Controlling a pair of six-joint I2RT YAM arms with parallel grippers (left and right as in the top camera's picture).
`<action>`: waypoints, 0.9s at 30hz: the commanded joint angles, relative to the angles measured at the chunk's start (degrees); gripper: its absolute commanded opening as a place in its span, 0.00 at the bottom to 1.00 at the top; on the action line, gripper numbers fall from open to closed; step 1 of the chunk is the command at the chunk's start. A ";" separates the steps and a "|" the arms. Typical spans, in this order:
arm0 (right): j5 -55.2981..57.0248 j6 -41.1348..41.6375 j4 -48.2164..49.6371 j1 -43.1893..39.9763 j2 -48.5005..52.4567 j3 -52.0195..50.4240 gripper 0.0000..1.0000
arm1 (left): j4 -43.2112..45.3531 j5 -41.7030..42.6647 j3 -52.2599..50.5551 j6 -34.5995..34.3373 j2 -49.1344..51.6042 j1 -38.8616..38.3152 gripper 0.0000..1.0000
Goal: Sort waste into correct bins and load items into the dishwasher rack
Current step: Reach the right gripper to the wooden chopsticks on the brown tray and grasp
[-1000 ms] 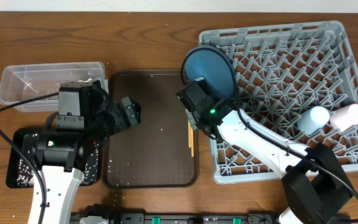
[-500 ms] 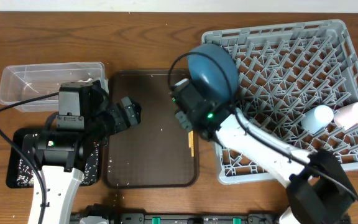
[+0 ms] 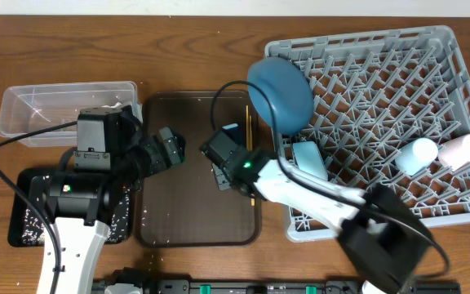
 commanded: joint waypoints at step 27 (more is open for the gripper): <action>-6.51 0.68 3.52 -5.05 4.74 0.57 0.35 | -0.17 -0.15 0.33 0.57 0.07 0.24 0.98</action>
